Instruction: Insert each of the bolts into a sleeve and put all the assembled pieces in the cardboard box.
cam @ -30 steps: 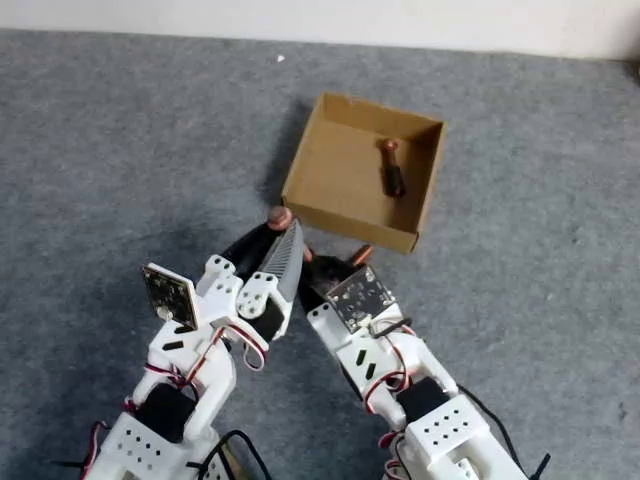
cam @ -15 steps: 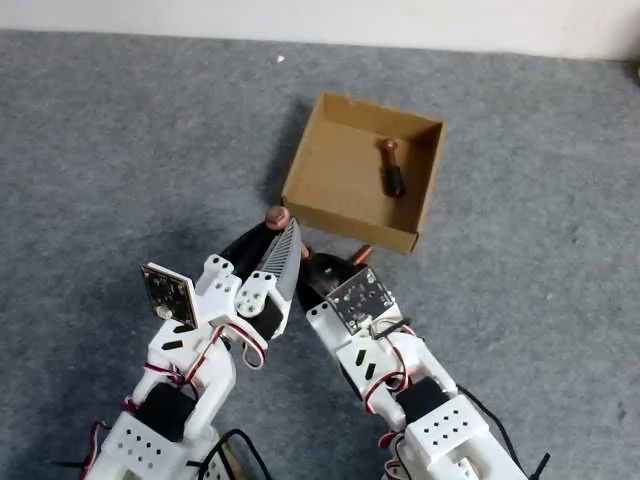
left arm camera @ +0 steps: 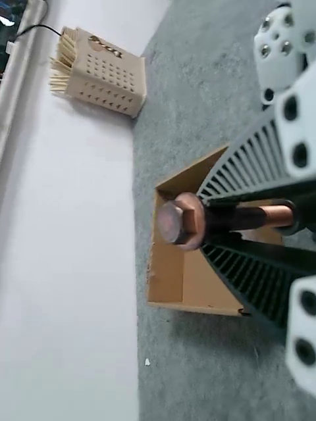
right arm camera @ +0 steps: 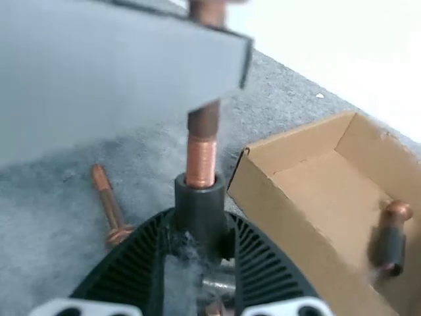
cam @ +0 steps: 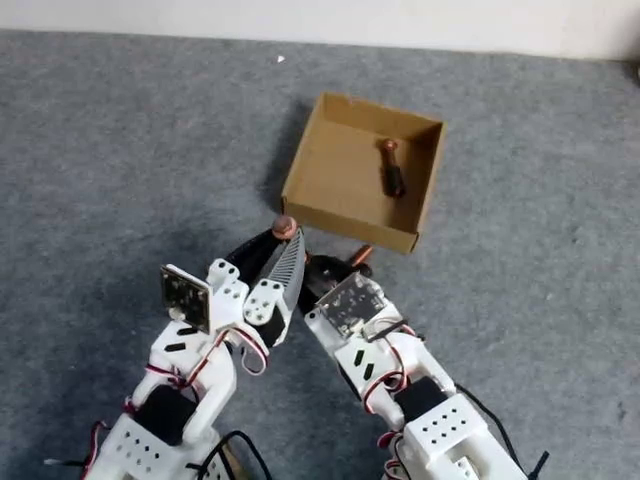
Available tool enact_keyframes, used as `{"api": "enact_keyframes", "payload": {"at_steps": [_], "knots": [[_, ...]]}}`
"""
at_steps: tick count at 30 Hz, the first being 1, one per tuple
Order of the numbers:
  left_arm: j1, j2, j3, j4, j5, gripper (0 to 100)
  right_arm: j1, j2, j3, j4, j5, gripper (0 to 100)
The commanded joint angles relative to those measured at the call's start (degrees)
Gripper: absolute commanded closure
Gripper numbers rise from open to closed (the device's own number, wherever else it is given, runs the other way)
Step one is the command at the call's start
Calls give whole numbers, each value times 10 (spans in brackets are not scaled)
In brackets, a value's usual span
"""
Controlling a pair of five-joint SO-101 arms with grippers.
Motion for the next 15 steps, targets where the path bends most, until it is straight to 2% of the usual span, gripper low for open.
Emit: {"api": "enact_keyframes", "payload": {"at_steps": [1, 5, 7, 9, 15], "knots": [[7, 2, -33, 71, -16, 976, -3, -13, 61, -102, 47, 994], [6, 2, -56, 142, -12, 835, -3, -13, 61, -123, 50, 994], [4, 2, -65, 166, 13, 781, -3, -13, 61, -123, 49, 994], [4, 2, -77, 187, 35, 768, -3, -13, 61, -125, 49, 994], [4, 2, -120, 252, 38, 764, 0, -13, 61, -123, 49, 994]]}}
